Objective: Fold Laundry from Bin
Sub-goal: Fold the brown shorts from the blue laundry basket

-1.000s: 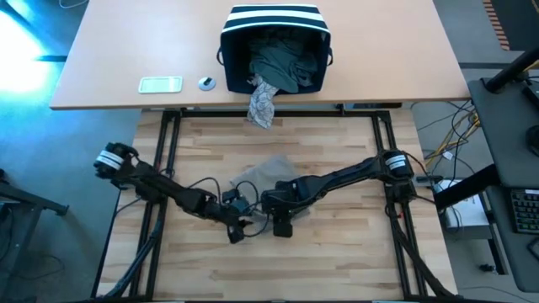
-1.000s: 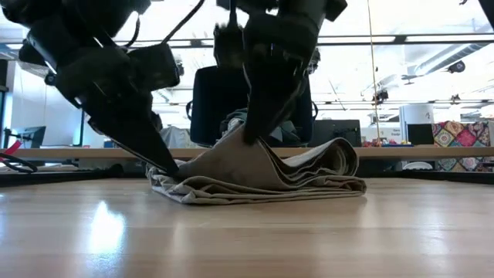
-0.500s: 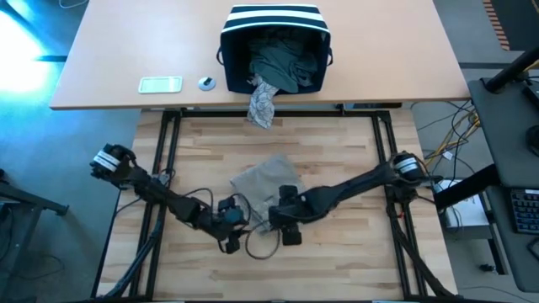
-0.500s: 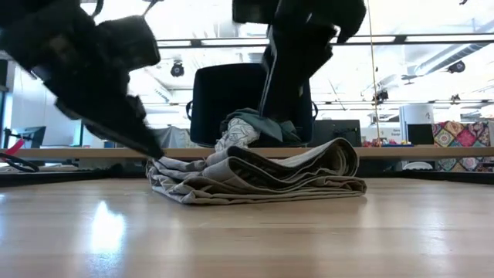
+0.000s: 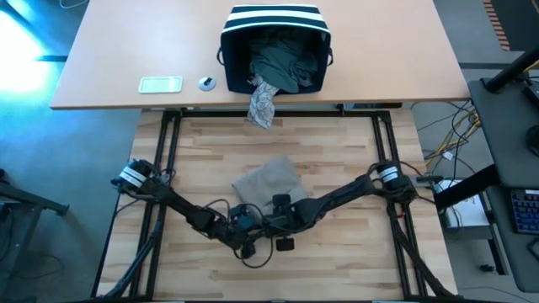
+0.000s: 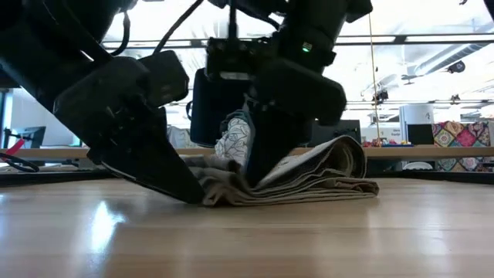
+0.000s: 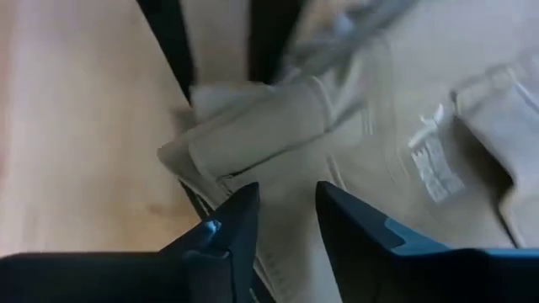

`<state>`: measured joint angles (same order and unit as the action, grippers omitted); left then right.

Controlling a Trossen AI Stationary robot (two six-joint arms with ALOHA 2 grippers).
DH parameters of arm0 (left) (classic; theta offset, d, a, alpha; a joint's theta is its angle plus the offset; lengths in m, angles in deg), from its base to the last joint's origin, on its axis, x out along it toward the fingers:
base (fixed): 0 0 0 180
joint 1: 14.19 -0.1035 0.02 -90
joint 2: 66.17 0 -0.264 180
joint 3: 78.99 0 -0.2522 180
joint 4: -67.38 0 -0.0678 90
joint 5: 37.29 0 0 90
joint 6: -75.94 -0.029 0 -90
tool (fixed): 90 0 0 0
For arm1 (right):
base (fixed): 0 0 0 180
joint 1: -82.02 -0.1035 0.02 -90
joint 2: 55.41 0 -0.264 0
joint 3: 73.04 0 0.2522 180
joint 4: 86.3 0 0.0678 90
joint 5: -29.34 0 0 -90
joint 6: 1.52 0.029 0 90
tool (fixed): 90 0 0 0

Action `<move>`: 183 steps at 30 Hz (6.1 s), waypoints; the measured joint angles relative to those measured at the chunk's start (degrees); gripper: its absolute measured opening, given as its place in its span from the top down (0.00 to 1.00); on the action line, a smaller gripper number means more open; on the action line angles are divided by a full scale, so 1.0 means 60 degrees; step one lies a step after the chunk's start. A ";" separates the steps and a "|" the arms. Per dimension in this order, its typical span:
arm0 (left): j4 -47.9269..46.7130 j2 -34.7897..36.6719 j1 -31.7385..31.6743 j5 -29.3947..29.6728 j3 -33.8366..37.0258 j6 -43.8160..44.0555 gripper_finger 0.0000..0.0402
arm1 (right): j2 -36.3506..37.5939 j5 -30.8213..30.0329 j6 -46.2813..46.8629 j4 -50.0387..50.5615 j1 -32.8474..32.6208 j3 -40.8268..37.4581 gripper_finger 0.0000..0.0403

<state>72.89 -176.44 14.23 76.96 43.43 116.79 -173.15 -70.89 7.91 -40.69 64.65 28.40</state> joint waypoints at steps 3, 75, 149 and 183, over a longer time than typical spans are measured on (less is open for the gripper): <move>-0.0004 -0.0004 -0.0014 -0.0039 0.0018 0.0038 0.69 | -0.0105 0.0051 0.0000 -0.0498 -0.0007 0.0004 0.75; -0.3411 0.2122 -0.0039 -0.1467 0.0112 -0.0683 0.69 | -0.0578 -0.0549 -0.0729 -0.1739 -0.0664 0.0127 0.80; -0.2914 0.3409 -0.1253 0.0664 0.0117 -0.2187 0.69 | 0.4810 -0.0414 -0.0362 -1.2770 -0.0147 -0.9231 0.98; -0.4111 0.5035 -0.1972 0.1208 0.0456 -0.3171 0.69 | 0.3855 -0.0761 -0.0829 -1.4532 0.1545 -0.9190 0.98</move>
<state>48.22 -146.23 2.39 84.21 46.17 97.76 -150.02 -75.46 2.94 -127.88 73.92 -26.74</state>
